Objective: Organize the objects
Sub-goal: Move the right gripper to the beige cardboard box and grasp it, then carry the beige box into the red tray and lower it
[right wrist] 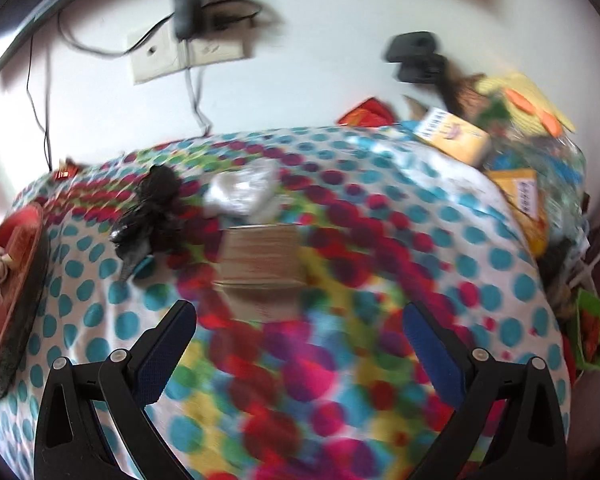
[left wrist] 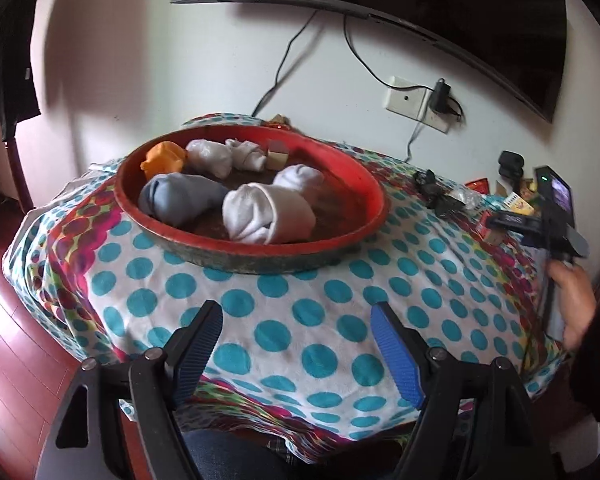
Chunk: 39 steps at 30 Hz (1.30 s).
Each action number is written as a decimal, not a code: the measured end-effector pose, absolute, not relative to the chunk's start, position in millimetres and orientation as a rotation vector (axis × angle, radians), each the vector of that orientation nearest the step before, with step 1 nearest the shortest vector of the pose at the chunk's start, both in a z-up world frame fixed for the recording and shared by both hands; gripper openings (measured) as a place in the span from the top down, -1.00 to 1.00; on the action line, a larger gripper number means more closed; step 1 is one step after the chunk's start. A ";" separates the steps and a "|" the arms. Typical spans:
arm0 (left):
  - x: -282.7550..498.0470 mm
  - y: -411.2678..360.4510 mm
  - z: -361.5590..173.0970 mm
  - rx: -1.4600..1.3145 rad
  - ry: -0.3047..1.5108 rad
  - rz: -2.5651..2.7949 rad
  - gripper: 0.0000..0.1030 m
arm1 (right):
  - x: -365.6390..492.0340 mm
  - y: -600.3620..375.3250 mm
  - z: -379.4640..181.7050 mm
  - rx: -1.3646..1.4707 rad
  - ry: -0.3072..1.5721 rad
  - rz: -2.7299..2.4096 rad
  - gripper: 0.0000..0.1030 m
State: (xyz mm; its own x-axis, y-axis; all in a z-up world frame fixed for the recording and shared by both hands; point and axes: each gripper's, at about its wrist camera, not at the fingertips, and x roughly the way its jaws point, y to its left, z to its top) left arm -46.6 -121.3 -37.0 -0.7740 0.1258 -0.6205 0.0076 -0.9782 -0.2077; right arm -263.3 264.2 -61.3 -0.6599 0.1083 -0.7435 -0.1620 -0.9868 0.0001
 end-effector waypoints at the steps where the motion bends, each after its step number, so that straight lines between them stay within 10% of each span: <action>1: -46.2 -120.8 -37.6 -1.033 -0.323 2.876 -0.53 | -269.4 261.8 -63.7 -1.230 0.101 2.718 -0.95; 6: -44.0 -115.6 -37.9 -1.022 -0.288 2.868 -0.53 | -292.4 257.5 -78.2 -1.317 0.122 2.669 0.20; 39: -43.7 -98.0 -46.7 -1.081 -0.200 2.851 -0.53 | -268.0 234.4 -15.9 -1.150 -0.027 2.737 0.19</action>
